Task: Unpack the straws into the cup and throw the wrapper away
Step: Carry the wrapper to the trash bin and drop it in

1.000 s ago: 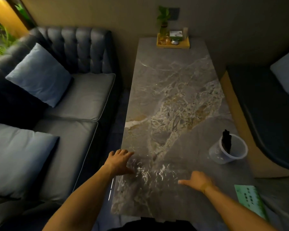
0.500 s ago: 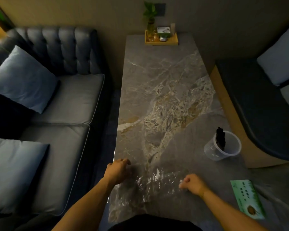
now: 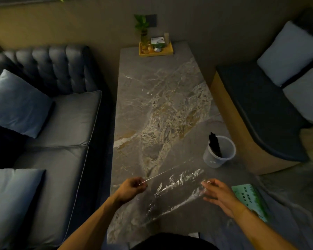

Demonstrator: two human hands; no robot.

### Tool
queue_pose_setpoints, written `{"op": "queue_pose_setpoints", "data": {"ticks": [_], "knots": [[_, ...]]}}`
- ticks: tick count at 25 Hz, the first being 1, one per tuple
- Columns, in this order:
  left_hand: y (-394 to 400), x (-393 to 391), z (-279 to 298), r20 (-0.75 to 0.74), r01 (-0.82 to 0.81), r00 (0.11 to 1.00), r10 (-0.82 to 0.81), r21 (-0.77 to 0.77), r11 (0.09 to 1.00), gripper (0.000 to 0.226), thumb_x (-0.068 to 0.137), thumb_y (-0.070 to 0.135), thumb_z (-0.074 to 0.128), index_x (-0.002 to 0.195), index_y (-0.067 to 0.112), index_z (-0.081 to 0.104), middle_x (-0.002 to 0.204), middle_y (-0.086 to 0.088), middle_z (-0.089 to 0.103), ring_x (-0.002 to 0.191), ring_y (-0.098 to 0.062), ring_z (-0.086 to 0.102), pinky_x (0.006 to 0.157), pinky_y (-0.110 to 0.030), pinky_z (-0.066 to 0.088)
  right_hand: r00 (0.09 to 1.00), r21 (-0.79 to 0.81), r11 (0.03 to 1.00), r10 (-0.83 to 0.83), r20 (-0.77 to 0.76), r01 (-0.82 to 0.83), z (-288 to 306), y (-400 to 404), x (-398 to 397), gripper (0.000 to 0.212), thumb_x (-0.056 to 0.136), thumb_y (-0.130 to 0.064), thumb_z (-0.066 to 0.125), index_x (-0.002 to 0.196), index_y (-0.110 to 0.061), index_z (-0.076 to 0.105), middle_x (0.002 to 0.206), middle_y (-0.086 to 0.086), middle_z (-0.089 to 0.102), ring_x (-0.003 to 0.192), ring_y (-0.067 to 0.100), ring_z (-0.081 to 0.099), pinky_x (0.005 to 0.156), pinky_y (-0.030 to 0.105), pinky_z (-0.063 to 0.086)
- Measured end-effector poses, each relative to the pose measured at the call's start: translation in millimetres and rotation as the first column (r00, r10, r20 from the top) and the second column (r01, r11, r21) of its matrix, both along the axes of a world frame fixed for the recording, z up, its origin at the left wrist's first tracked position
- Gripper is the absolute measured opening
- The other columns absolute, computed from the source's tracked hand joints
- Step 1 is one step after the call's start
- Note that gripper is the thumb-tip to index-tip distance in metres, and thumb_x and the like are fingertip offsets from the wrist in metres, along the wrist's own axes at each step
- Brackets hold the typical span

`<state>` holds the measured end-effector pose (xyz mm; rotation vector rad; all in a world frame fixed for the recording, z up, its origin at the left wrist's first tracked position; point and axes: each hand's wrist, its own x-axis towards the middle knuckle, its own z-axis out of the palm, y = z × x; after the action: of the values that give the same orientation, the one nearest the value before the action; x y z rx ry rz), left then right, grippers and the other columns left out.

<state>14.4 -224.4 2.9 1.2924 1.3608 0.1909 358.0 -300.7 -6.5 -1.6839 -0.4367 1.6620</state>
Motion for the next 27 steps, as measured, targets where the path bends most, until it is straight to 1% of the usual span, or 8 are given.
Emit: {"op": "queue_pose_setpoints", "data": {"ticks": [3, 5, 7, 9, 14, 20, 24, 27], "knots": [[-6, 31, 14, 0.056, -0.012, 0.998, 0.013, -0.019, 1.000, 0.006, 0.089, 0.006, 0.065, 0.093, 0.009, 0.068, 0.091, -0.007, 0.073, 0.088, -0.018, 0.070, 0.086, -0.028, 0.055, 0.980, 0.077, 0.978, -0.190, -0.062, 0.195, 6, -15, 25, 0.028, 0.079, -0.011, 0.075, 0.100, -0.017, 0.057, 0.094, 0.013, 0.070, 0.079, 0.024, 0.069, 0.068, 0.037, 0.056], [-11, 56, 24, 0.077, -0.018, 0.997, 0.018, -0.005, 1.000, 0.006, 0.087, 0.000, 0.064, 0.089, 0.005, 0.066, 0.088, -0.010, 0.073, 0.078, -0.011, 0.069, 0.072, -0.015, 0.052, 0.948, 0.082, 0.951, -0.287, -0.136, 0.299, 5, -28, 38, 0.043, 0.075, -0.010, 0.078, 0.109, -0.026, 0.058, 0.098, 0.009, 0.071, 0.084, 0.026, 0.067, 0.069, 0.038, 0.055], [-16, 84, 33, 0.094, -0.002, 0.996, 0.003, -0.007, 1.000, 0.011, 0.087, -0.005, 0.061, 0.085, 0.006, 0.063, 0.087, -0.014, 0.070, 0.068, -0.004, 0.067, 0.060, -0.008, 0.047, 0.933, 0.069, 0.946, -0.299, -0.200, 0.318, 5, -44, 44, 0.053, 0.066, -0.015, 0.083, 0.113, -0.026, 0.059, 0.100, 0.005, 0.073, 0.085, 0.024, 0.069, 0.068, 0.036, 0.055], [-24, 109, 35, 0.117, 0.039, 0.992, -0.035, -0.036, 0.999, 0.014, 0.087, -0.008, 0.059, 0.085, 0.006, 0.060, 0.088, -0.016, 0.067, 0.071, -0.008, 0.064, 0.059, -0.010, 0.044, 0.956, 0.086, 0.962, -0.244, -0.162, 0.260, 4, -61, 48, 0.055, 0.057, -0.026, 0.087, 0.107, -0.020, 0.067, 0.093, 0.000, 0.075, 0.080, 0.018, 0.071, 0.066, 0.032, 0.055], [-40, 150, 32, 0.230, 0.080, 0.972, -0.053, -0.113, 0.990, 0.010, 0.078, 0.010, 0.066, 0.086, 0.012, 0.060, 0.090, -0.012, 0.068, 0.086, -0.020, 0.062, 0.078, -0.031, 0.039, 0.964, 0.123, 0.957, -0.258, -0.063, 0.264, 3, -96, 53, 0.035, 0.069, -0.022, 0.080, 0.101, -0.012, 0.071, 0.089, 0.004, 0.074, 0.078, 0.014, 0.070, 0.066, 0.028, 0.053], [-38, 163, 11, 0.271, 0.169, 0.955, -0.122, -0.158, 0.973, 0.005, 0.091, 0.019, 0.062, 0.088, 0.016, 0.063, 0.086, -0.003, 0.073, 0.083, -0.013, 0.064, 0.079, -0.030, 0.043, 0.924, 0.136, 0.921, -0.377, 0.068, 0.366, -2, -123, 29, 0.010, 0.082, -0.013, 0.072, 0.092, -0.014, 0.070, 0.079, 0.001, 0.076, 0.071, 0.007, 0.070, 0.054, 0.015, 0.049], [-33, 154, -6, 0.267, 0.320, 0.916, -0.298, -0.039, 0.947, 0.011, 0.088, 0.019, 0.068, 0.078, 0.016, 0.064, 0.075, -0.004, 0.066, 0.074, -0.016, 0.057, 0.072, -0.031, 0.044, 0.853, 0.188, 0.879, -0.473, 0.219, 0.439, -1, -145, 6, 0.002, 0.082, -0.011, 0.072, 0.083, -0.011, 0.071, 0.072, 0.000, 0.077, 0.065, 0.005, 0.068, 0.051, 0.011, 0.047], [-36, 156, -13, 0.254, 0.493, 0.834, -0.491, 0.060, 0.868, 0.011, 0.079, 0.026, 0.071, 0.075, 0.018, 0.064, 0.070, -0.002, 0.062, 0.069, -0.014, 0.055, 0.068, -0.031, 0.044, 0.809, 0.199, 0.868, -0.496, 0.317, 0.454, 6, -168, -8, 0.012, 0.081, -0.009, 0.073, 0.071, -0.012, 0.068, 0.067, 0.001, 0.074, 0.062, 0.006, 0.066, 0.053, 0.012, 0.049]]}}
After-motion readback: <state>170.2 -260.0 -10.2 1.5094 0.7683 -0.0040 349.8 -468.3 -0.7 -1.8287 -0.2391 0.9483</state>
